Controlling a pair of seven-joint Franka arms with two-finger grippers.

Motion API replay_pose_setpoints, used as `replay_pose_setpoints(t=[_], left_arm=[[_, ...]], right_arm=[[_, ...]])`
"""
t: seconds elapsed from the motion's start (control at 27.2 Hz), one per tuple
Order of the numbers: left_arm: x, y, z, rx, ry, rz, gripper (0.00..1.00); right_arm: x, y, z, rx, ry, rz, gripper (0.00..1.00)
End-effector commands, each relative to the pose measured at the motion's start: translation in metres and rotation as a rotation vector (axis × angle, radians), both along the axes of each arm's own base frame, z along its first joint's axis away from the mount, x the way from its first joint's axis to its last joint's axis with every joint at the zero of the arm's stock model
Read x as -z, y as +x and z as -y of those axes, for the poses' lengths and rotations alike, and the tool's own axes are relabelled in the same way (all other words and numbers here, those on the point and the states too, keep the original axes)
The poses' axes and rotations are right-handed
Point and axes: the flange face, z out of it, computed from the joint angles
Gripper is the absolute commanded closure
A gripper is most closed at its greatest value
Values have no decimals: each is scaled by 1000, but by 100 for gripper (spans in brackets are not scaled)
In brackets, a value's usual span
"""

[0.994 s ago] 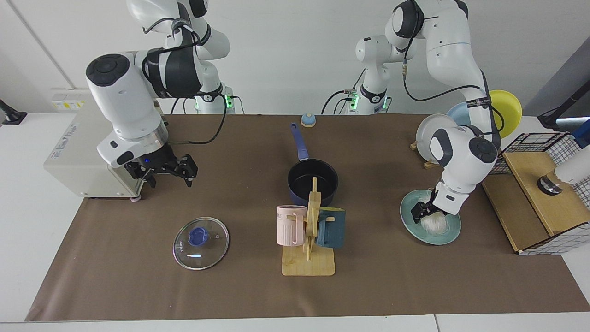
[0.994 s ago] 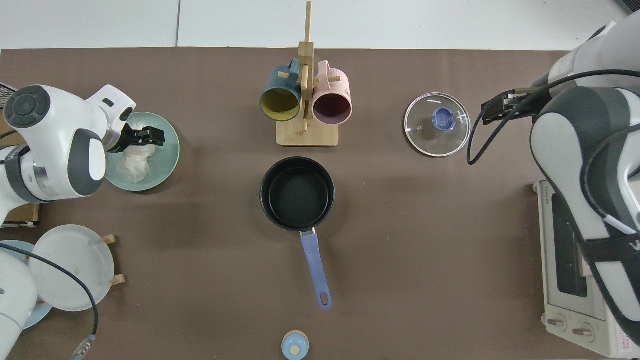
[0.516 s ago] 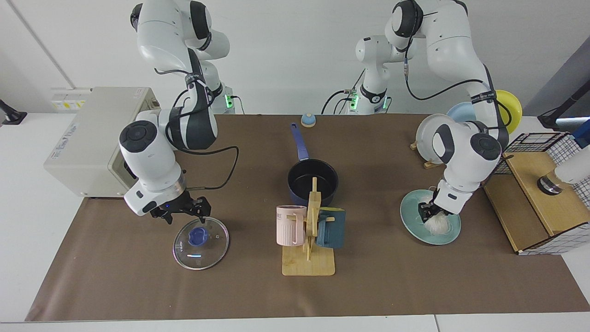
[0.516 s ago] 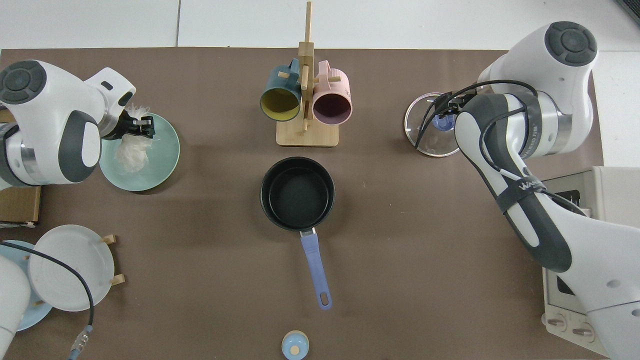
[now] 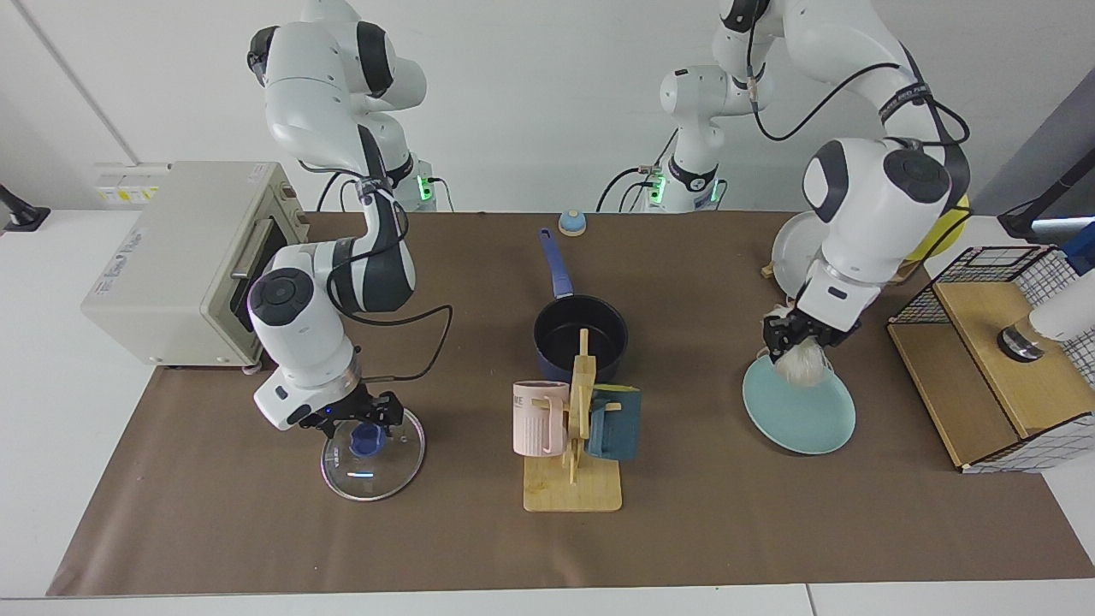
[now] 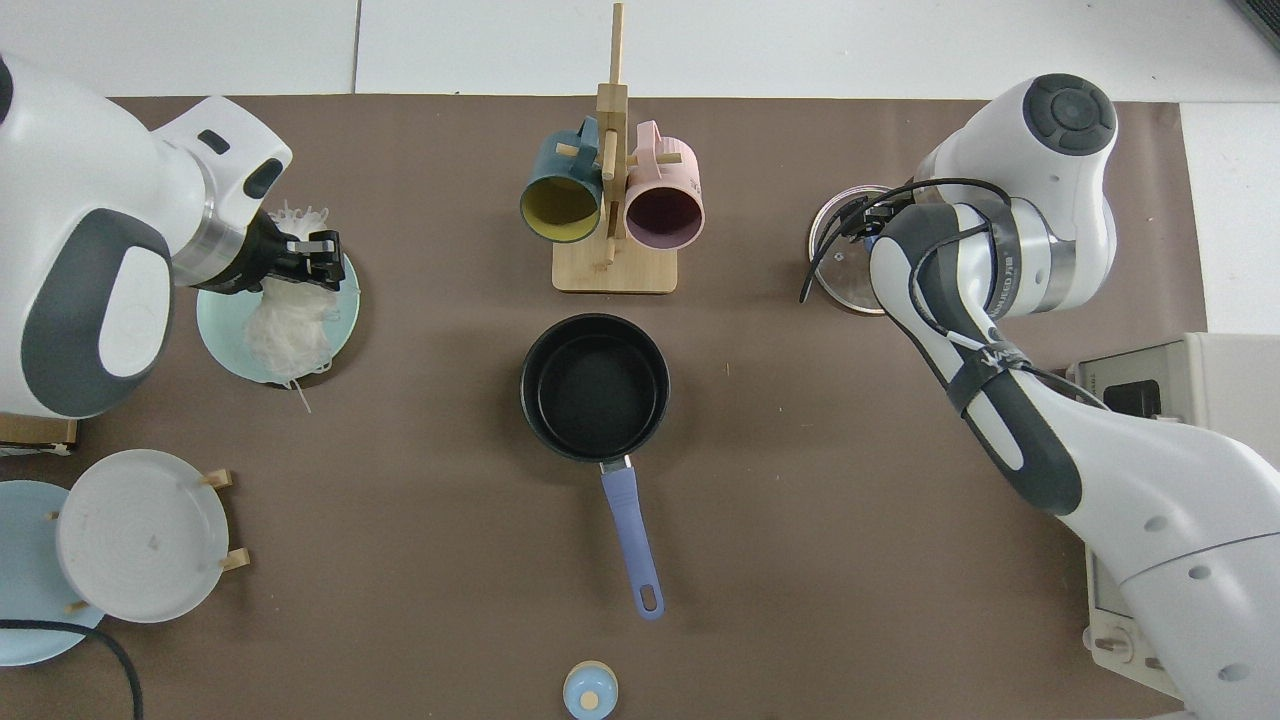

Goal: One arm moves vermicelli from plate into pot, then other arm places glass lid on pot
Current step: 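Carry the vermicelli into the black saucepan with the left gripper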

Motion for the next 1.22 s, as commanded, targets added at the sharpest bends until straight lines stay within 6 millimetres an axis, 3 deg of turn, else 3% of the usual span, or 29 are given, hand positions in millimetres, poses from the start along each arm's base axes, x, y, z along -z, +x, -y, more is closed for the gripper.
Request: replay_pose_setpoints(t=[0.0, 0.18, 0.29, 0.41, 0.44, 0.48, 0.59, 0.66, 0.88, 0.99, 1.18], left_arm=[[-1, -29, 63, -28, -21, -40, 100], [9, -55, 123, -22, -103, -72, 100], [14, -81, 156, -24, -118, -57, 100], [29, -81, 180, -40, -162, -20, 100], [42, -78, 190, -54, -177, -24, 100], [55, -76, 199, -68, -185, -29, 100], [73, -71, 207, -81, -201, -36, 100], [84, -72, 211, -66, -202, -41, 100], [130, -73, 220, -33, -182, -44, 100], [142, -74, 227, -27, -194, -54, 100], [159, -75, 228, -28, -201, -61, 100]], right_arm=[[14, 6, 0, 21, 9, 7, 0], [22, 5, -2, 19, 10, 14, 0], [21, 6, -1, 21, 12, 21, 1], [22, 6, 0, 21, 10, 25, 10], [21, 7, 1, 20, 8, 34, 15], [21, 7, 1, 14, 5, 36, 27], [23, 6, 2, -6, -21, 31, 57], [24, 5, 2, -11, -29, 29, 68], [34, 2, 4, -9, -28, 16, 70], [36, 0, 2, -8, -24, 11, 70], [36, -1, 2, -6, -24, 10, 80]])
